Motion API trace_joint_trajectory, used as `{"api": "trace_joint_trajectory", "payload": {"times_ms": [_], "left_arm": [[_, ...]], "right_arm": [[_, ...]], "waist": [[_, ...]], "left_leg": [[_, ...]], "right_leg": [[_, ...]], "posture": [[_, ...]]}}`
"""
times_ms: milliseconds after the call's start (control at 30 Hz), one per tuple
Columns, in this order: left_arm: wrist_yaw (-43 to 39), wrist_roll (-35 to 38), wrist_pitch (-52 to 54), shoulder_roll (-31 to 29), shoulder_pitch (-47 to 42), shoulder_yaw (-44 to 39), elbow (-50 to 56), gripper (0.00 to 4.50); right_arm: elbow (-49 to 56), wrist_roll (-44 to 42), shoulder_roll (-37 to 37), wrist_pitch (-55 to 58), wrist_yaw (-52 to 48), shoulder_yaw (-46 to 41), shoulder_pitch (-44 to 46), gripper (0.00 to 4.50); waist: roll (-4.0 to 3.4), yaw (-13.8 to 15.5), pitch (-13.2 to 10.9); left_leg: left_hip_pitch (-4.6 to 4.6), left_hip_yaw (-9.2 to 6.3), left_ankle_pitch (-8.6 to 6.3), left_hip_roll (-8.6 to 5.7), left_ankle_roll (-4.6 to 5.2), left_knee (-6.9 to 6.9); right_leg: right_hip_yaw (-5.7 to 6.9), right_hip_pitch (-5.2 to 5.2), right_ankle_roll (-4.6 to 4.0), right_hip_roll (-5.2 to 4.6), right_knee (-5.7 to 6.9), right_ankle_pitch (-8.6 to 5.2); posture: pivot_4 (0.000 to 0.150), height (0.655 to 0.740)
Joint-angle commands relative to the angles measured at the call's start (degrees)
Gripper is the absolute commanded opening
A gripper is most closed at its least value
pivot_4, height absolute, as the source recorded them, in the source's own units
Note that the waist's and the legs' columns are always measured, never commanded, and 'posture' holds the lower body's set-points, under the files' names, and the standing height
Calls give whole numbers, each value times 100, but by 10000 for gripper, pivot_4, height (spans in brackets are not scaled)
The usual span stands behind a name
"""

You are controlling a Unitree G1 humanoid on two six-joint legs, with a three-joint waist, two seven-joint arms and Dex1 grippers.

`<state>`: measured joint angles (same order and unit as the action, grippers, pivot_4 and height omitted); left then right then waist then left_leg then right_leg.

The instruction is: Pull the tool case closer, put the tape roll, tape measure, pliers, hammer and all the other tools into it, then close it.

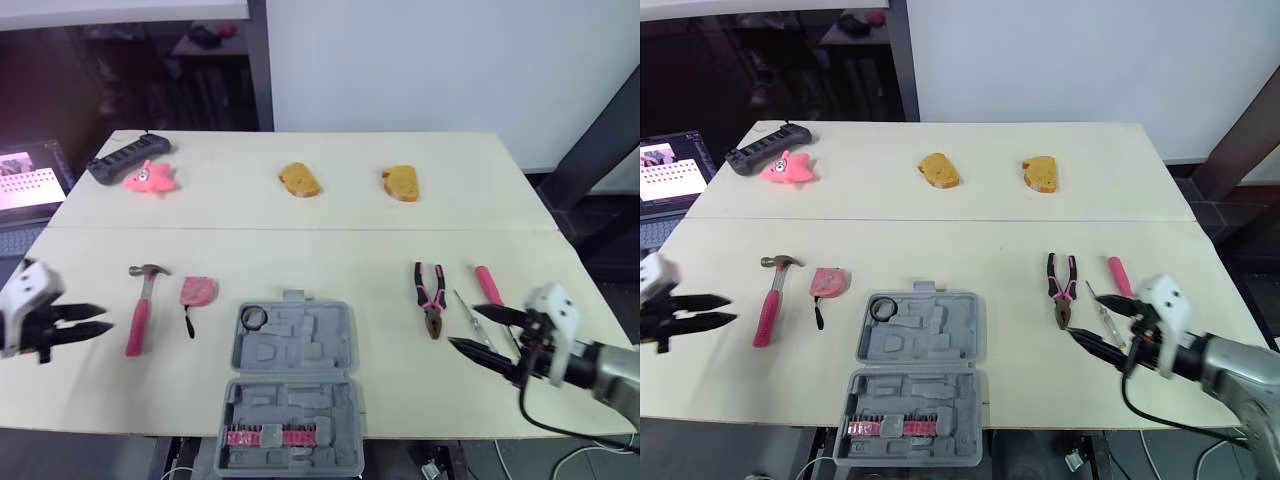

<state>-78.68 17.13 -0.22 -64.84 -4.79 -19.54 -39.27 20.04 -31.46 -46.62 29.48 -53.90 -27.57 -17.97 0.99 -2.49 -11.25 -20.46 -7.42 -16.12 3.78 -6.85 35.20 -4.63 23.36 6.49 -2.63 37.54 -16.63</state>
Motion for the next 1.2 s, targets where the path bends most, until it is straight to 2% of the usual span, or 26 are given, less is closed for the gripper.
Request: {"api": "trace_joint_trajectory", "payload": {"times_ms": [33, 100, 167, 200, 433, 633, 767, 867, 967, 1000, 1133, 1200], "left_arm": [[677, -101, -753, -298, 395, -663, -1128, 23418], [853, -92, -1056, -334, 588, -840, -1613, 31087], [837, 33, -1131, -315, 620, -975, -1803, 41715], [807, 74, -1138, -305, 640, -1015, -1820, 44875], [762, 127, -1139, -125, 662, -1058, -1648, 44875], [748, 79, -1051, 87, 609, -918, -1180, 44875], [940, 315, -589, 644, 854, -865, 289, 44875], [1549, 518, 67, 1343, 1390, -768, 2081, 44875], [2500, 657, 894, 2064, 1768, -707, 3587, 44875], [2763, 656, 1131, 2217, 1828, -697, 3908, 44875], [4858, 654, 2386, 3521, 1704, -545, 5287, 44875], [5403, 576, 2644, 3995, 1692, -396, 5717, 44875]], "right_arm": [[-630, 337, -7, -779, -110, -505, -107, 45000], [-908, 463, 52, -1065, -126, -531, -147, 45000], [-1033, 556, 82, -1255, -158, -486, -200, 45000], [-1093, 572, 93, -1320, -179, -484, -211, 45000], [-1412, 616, 149, -1534, -204, -439, -254, 45000], [-1193, 538, 176, -1374, -119, -400, -249, 45000], [-305, 50, 167, -799, 13, -237, 33, 45000], [355, -395, 117, -324, 150, 177, 660, 45000], [711, -515, 92, -64, 189, 770, 1360, 45000], [768, -564, 98, 15, 198, 897, 1525, 45000], [1087, -662, 233, 271, 51, 1986, 2590, 45000], [1081, -645, 342, 320, 49, 2294, 2960, 45000]], "waist": [[1, -14, 1], [5, -40, 2], [3, -28, 2], [2, -9, 1], [1, 2, 3], [1, -14, 3], [-10, -12, 4], [-13, -47, 5], [-6, -24, 6], [-4, -8, 5], [-6, 24, 6], [0, 24, 9]], "left_leg": [[1, 1, 0, 0, 0, -1], [4, 3, 0, 1, 0, -4], [3, 5, 0, 1, 0, -7], [4, 6, 0, 1, 0, -6], [5, 6, 0, 1, -2, -5], [7, 7, 0, 1, -2, -5], [6, 8, 1, 1, -3, -5], [8, 10, 2, 3, -5, -2], [8, 12, 2, 4, -5, 0], [9, 12, 2, 4, -5, 1], [6, 9, 2, 1, -5, 12], [6, 8, 2, -1, -5, 23]], "right_leg": [[-1, 0, 0, 0, 0, 0], [-2, 2, 2, 1, -2, -1], [-2, 2, 3, 0, -4, -4], [-2, 2, 2, 0, -4, -4], [-2, -4, -1, -2, -4, -4], [-3, -4, 0, -1, -4, -3], [-5, -5, 2, -2, -3, -2], [-10, -8, 17, -1, -2, 7], [-10, -12, 25, -1, -2, 10], [-10, -12, 25, -1, -2, 10], [-8, -17, 26, -4, -5, 12], [-8, -23, 28, -6, -5, 14]], "posture": [[1500, 7400], [1500, 7400], [1500, 7400], [1500, 7400], [1500, 7400], [1500, 7400], [1500, 7400], [1500, 7400], [1500, 7400], [1500, 7400], [1500, 7400], [1500, 7400]]}}
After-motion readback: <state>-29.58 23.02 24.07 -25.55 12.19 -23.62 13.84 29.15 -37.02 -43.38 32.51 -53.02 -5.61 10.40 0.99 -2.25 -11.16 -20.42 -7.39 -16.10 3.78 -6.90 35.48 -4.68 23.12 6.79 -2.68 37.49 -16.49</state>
